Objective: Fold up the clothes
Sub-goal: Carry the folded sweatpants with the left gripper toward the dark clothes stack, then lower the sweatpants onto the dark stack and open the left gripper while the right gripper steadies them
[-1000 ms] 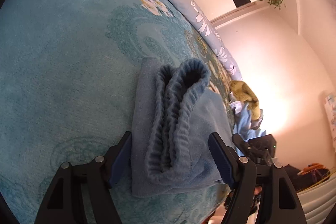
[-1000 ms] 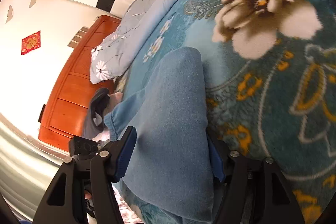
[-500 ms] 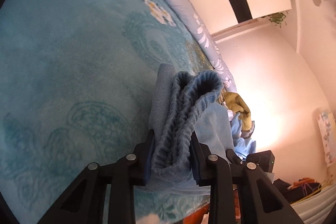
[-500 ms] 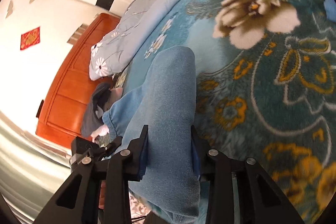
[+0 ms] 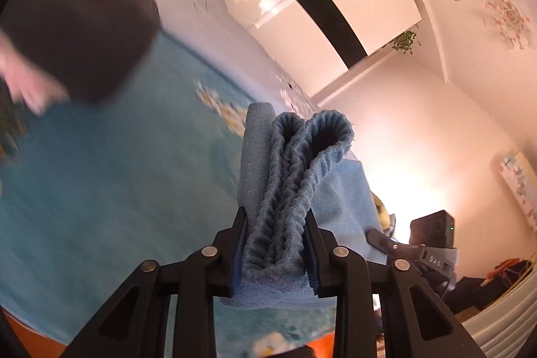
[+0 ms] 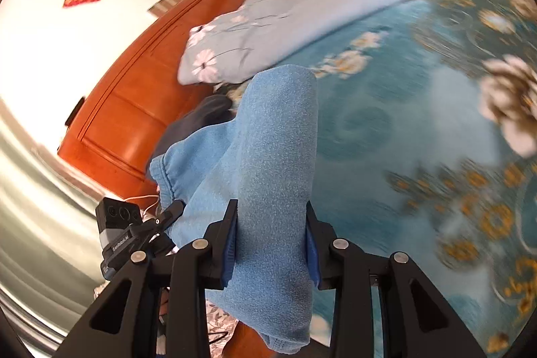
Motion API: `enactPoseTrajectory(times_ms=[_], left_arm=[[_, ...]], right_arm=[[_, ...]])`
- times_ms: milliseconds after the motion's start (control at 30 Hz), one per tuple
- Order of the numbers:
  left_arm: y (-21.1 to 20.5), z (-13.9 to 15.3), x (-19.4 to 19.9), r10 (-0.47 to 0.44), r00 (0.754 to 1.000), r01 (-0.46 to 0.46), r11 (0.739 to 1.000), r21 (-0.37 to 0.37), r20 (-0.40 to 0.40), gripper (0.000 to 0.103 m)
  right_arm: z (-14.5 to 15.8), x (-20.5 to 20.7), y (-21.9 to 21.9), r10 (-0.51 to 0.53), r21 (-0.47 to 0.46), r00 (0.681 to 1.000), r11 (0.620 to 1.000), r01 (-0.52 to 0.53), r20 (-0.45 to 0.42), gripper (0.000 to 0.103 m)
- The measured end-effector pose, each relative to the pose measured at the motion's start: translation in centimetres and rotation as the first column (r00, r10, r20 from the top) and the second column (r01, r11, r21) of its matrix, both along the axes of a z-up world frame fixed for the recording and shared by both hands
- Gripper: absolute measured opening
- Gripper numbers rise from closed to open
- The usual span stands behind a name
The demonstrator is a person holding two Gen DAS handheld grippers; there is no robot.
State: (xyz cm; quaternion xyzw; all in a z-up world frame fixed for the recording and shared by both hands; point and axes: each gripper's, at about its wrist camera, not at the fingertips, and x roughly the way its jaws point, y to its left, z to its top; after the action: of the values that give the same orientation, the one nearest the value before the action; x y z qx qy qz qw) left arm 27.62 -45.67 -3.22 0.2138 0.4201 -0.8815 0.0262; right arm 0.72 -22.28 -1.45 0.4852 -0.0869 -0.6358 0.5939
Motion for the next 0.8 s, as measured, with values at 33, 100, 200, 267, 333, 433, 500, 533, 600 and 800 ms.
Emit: enactPoseTrajectory(times_ms=[33, 100, 200, 267, 333, 433, 500, 533, 600, 800], left_arm=[[-1.6, 1.1, 0.7, 0.019, 1.000, -0.019, 0.999, -0.031, 0.001, 0.032], [-5.0, 3.1, 1.9, 0.054, 0.998, -0.053, 0.994, -0.094, 0.013, 0.032], [-10.6, 5.9, 3.6, 0.104, 0.994, -0.098, 0.980, -0.173, 0.023, 0.033], [-14.2, 7.2, 4.4, 0.128, 0.991, -0.119, 0.970, -0.214, 0.028, 0.033], [-18.0, 7.9, 5.2, 0.159, 0.987, -0.147, 0.963, -0.226, 0.033, 0.033], [-22.7, 8.7, 6.1, 0.198, 0.979, -0.181, 0.951, -0.252, 0.044, 0.033], [-25.7, 9.3, 6.7, 0.221, 0.974, -0.201, 0.940, -0.275, 0.045, 0.033], [-27.2, 9.6, 6.9, 0.234, 0.971, -0.213, 0.936, -0.279, 0.045, 0.033], [-30.0, 10.0, 7.2, 0.261, 0.964, -0.237, 0.929, -0.284, 0.048, 0.033], [-36.3, 7.3, 6.9, 0.345, 0.933, -0.312, 0.917, -0.247, 0.102, 0.033]], right_arm=[[0.7, 0.5, -0.7, 0.015, 0.001, 1.000, 1.000, -0.015, -0.014, 0.036], [2.1, 1.5, -3.1, 0.038, -0.004, 0.999, 0.999, -0.038, -0.035, 0.036], [3.8, 3.1, -9.0, 0.090, -0.025, 0.994, 0.996, -0.091, -0.060, 0.036], [4.6, 4.0, -13.0, 0.129, -0.031, 0.989, 0.991, -0.132, -0.070, 0.036], [5.0, 4.9, -16.9, 0.162, -0.032, 0.984, 0.986, -0.165, -0.074, 0.036], [5.4, 5.9, -22.3, 0.195, -0.034, 0.978, 0.980, -0.198, -0.078, 0.036], [5.5, 6.3, -25.4, 0.207, -0.048, 0.976, 0.976, -0.211, -0.075, 0.036], [5.4, 6.4, -26.9, 0.194, -0.054, 0.979, 0.979, -0.197, -0.066, 0.036], [5.2, 6.6, -29.8, 0.170, -0.058, 0.984, 0.983, -0.173, -0.048, 0.036], [3.1, 6.9, -36.4, 0.198, 0.007, 0.980, 0.980, -0.198, -0.035, 0.036]])
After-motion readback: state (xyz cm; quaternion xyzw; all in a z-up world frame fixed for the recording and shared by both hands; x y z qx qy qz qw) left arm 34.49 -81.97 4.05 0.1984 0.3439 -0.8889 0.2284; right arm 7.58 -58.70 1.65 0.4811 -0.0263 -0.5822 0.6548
